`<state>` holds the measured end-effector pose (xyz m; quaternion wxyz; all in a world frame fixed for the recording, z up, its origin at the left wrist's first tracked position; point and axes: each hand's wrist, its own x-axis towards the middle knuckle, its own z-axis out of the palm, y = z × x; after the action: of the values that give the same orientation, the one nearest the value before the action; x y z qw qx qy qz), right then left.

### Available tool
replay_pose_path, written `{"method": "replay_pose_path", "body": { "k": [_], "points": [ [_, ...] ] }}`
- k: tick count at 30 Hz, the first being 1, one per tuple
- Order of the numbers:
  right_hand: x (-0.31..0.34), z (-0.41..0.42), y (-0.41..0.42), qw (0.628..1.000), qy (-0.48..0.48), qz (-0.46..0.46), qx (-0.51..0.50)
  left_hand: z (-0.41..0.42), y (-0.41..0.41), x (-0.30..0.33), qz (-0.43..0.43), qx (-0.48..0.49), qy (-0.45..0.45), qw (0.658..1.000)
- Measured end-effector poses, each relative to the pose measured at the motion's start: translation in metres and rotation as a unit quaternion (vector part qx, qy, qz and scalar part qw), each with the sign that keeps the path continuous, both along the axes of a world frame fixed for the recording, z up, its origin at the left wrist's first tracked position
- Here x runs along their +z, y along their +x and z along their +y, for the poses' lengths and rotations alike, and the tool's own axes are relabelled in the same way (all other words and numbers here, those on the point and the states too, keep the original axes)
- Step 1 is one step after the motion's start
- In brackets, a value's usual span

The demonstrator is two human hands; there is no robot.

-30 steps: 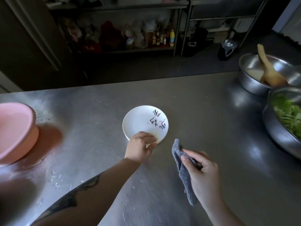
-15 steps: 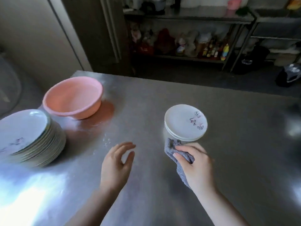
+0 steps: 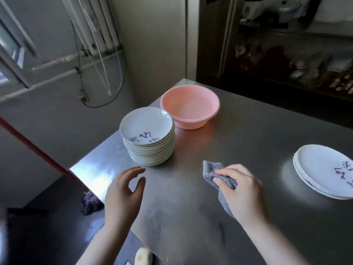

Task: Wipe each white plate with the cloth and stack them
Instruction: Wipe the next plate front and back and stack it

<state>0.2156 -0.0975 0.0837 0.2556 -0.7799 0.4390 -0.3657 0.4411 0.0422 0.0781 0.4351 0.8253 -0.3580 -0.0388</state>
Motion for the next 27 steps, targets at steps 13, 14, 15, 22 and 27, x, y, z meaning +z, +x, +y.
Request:
{"method": "replay_pose_path", "body": {
  "k": [13, 14, 15, 22, 27],
  "points": [
    [0.020, 0.018, 0.179, 0.990, -0.011, 0.003, -0.143, -0.067, 0.179, 0.016, 0.068, -0.099, 0.033, 0.992],
    [0.022, 0.020, 0.183, 0.989, -0.010, 0.001, -0.150, -0.072, 0.184, 0.017, 0.076, -0.102, 0.039, 0.991],
    [0.024, 0.022, 0.187, 0.988, -0.010, -0.001, -0.157, -0.076, 0.187, 0.017, 0.084, -0.105, 0.045, 0.990],
    [0.035, 0.022, 0.201, 0.982, -0.005, -0.024, -0.186, -0.096, 0.204, 0.010, 0.114, -0.103, 0.097, 0.983],
    [0.035, 0.028, 0.207, 0.979, 0.002, -0.026, -0.202, -0.102, 0.211, 0.008, 0.156, -0.100, 0.140, 0.973]
  ]
}}
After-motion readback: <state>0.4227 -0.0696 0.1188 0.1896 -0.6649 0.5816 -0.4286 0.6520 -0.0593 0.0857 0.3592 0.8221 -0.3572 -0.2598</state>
